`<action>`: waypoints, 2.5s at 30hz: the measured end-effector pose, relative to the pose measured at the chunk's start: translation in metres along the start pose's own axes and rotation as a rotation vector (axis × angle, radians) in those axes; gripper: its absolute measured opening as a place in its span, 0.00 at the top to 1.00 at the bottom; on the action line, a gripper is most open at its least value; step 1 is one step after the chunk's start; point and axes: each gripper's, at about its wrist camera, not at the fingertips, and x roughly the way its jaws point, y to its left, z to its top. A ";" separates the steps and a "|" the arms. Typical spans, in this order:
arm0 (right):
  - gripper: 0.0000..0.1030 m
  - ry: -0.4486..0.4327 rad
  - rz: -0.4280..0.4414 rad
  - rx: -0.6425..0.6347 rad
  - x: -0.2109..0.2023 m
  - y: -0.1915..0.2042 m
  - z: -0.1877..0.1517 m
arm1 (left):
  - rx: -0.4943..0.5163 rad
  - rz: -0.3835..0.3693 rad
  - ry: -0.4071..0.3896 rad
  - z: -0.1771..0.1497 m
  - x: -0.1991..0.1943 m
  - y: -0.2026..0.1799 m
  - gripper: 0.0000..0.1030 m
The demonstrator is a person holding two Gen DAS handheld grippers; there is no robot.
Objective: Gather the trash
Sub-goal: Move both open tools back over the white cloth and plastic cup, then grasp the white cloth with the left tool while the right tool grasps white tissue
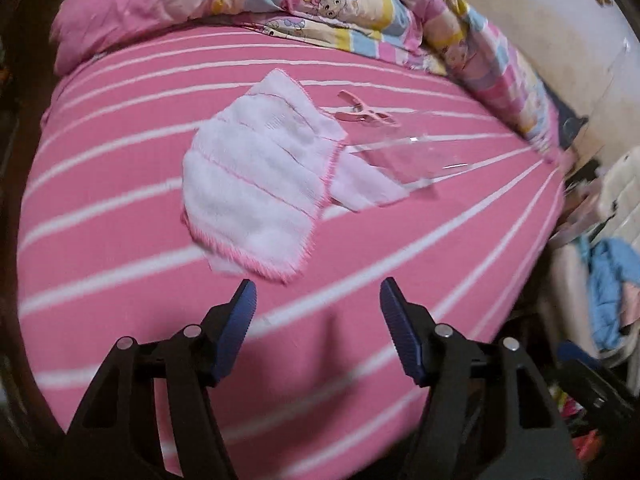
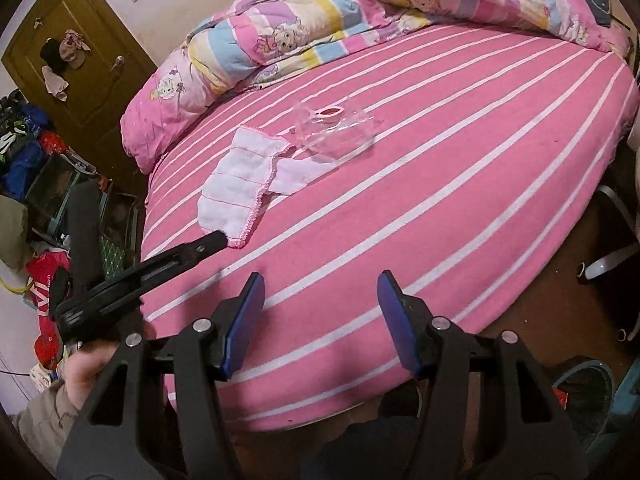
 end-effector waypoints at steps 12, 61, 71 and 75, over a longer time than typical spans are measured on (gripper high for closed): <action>0.42 0.059 0.007 0.002 0.066 0.009 0.027 | 0.074 0.026 0.059 0.014 0.047 0.007 0.53; 0.47 0.122 -0.018 -0.109 0.194 0.026 0.105 | -0.026 -0.100 -0.015 0.025 0.022 0.046 0.95; 0.99 0.127 -0.058 -0.179 0.209 0.033 0.102 | -0.248 -0.265 -0.051 0.034 0.005 0.076 0.95; 0.99 0.110 -0.045 -0.155 0.200 0.026 0.098 | -0.330 -0.331 -0.071 0.035 -0.001 0.087 0.95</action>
